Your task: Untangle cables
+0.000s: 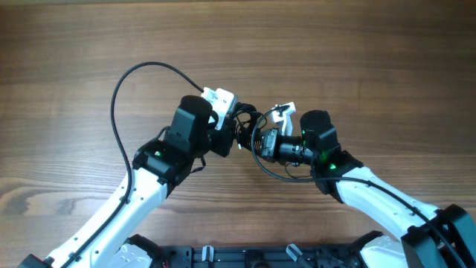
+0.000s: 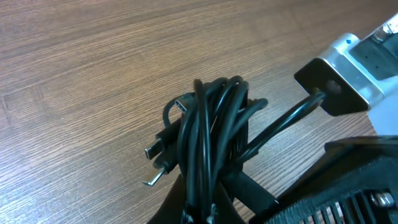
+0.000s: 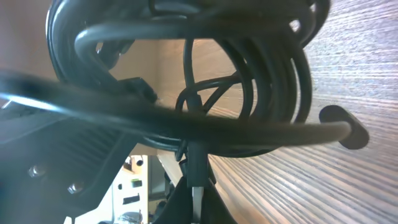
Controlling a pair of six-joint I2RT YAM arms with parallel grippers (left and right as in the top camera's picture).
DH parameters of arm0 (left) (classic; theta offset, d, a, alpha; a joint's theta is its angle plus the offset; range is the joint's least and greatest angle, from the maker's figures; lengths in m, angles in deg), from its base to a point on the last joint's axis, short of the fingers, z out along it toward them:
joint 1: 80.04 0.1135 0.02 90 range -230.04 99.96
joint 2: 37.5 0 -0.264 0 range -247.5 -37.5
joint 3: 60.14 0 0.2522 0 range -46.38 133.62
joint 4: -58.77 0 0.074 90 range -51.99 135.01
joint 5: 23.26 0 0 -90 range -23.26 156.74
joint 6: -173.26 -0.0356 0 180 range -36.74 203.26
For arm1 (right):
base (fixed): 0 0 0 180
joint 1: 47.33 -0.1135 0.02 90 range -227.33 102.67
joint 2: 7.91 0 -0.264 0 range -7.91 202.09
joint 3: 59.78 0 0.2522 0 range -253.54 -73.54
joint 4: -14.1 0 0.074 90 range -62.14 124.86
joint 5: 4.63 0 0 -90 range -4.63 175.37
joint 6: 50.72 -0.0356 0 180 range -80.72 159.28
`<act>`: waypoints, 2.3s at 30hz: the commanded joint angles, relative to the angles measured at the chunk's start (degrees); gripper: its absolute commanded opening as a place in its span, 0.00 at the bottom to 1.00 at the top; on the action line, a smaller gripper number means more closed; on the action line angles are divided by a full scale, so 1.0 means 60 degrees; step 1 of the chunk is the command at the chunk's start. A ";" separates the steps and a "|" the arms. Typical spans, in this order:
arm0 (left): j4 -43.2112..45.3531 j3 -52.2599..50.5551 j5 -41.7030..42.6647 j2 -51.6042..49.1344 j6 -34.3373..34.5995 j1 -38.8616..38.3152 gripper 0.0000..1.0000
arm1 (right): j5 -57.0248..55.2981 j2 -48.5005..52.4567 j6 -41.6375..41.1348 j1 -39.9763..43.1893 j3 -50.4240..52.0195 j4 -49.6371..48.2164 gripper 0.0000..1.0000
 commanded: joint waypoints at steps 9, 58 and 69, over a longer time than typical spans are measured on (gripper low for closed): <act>-0.0135 0.0080 0.2204 0.0098 -0.0692 -0.0047 0.04 | -0.1053 0.0055 -0.0328 0.0058 -0.0102 -0.0521 0.05; -0.0255 0.0076 0.0040 0.0102 0.1971 0.0503 0.04 | -0.3654 0.0146 0.4546 -0.1191 -0.0102 0.0499 0.06; -0.0248 0.0080 0.0477 0.0098 0.1974 0.0510 0.04 | -0.3293 0.0146 0.4666 -0.1177 -0.0102 0.0040 0.05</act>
